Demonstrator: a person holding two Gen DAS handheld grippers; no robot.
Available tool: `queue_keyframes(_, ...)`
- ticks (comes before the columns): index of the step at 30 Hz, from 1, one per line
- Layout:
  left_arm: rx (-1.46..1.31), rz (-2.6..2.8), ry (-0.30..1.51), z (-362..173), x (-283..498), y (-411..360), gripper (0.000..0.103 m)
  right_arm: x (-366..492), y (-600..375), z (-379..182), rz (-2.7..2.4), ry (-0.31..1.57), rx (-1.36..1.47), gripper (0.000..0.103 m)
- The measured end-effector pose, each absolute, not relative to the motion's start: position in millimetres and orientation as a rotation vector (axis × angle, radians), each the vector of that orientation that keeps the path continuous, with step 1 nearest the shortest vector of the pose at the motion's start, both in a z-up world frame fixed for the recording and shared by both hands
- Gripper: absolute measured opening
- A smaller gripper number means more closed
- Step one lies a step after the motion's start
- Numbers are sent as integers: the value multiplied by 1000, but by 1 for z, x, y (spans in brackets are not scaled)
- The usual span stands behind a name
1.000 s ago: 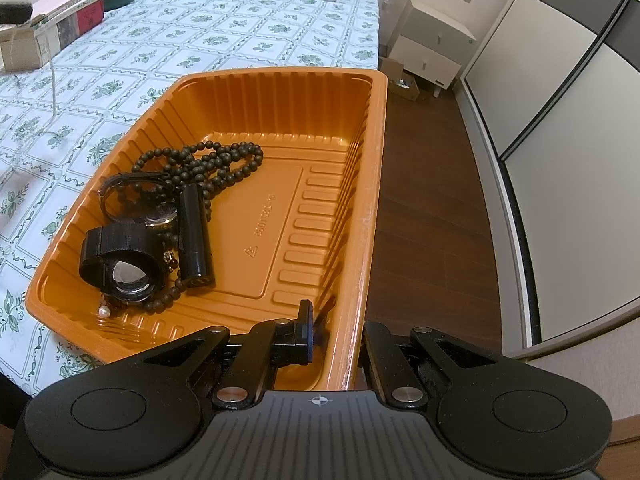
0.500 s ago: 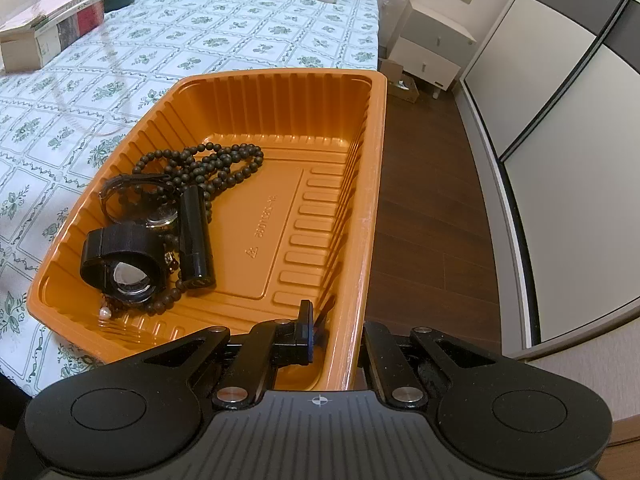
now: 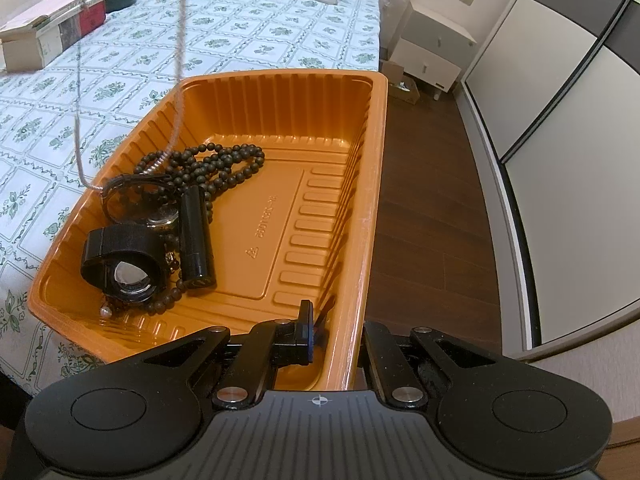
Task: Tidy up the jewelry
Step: 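Lift the pearl necklace high with the left gripper and lower it into the tray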
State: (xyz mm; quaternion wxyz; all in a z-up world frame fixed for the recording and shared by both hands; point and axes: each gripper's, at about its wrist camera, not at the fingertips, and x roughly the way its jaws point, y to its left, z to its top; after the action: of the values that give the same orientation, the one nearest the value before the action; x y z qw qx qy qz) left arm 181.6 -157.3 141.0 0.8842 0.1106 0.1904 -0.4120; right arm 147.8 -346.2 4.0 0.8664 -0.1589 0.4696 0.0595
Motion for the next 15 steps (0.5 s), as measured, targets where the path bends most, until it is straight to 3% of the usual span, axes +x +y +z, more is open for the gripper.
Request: queue_keyframes(15, 251, -879, 556, 71, 201, -191, 1, 149, -348, 2, 127, 988, -319, 4)
